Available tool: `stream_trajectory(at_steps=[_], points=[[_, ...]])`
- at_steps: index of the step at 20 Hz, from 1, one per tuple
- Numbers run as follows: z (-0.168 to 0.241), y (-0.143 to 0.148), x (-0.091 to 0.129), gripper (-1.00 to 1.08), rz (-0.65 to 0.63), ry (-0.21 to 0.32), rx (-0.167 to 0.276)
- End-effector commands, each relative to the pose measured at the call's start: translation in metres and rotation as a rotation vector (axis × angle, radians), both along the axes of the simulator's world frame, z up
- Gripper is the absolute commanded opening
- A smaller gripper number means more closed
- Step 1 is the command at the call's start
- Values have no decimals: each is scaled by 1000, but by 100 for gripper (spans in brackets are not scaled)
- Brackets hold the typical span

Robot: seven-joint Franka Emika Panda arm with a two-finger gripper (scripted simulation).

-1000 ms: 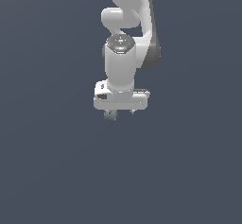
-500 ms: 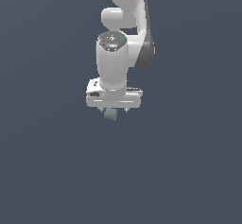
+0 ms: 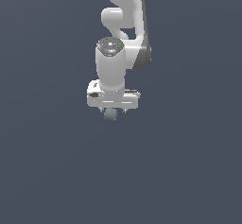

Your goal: Pick up the object and move it to a goal position.

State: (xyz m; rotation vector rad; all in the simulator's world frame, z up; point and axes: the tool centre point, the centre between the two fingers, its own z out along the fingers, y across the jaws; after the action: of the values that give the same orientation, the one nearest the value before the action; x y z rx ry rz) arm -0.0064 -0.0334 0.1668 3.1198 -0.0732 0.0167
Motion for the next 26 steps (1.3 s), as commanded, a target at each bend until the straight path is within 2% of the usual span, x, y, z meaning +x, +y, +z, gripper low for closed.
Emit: stream_trajectory(at_steps=[1, 13, 18, 26], points=[[-11, -3, -8, 100, -26, 2, 4], [-65, -20, -58, 100, -172, 7, 21], [-72, -22, -65, 100, -192, 8, 22], [-84, -22, -65, 100, -190, 9, 22]])
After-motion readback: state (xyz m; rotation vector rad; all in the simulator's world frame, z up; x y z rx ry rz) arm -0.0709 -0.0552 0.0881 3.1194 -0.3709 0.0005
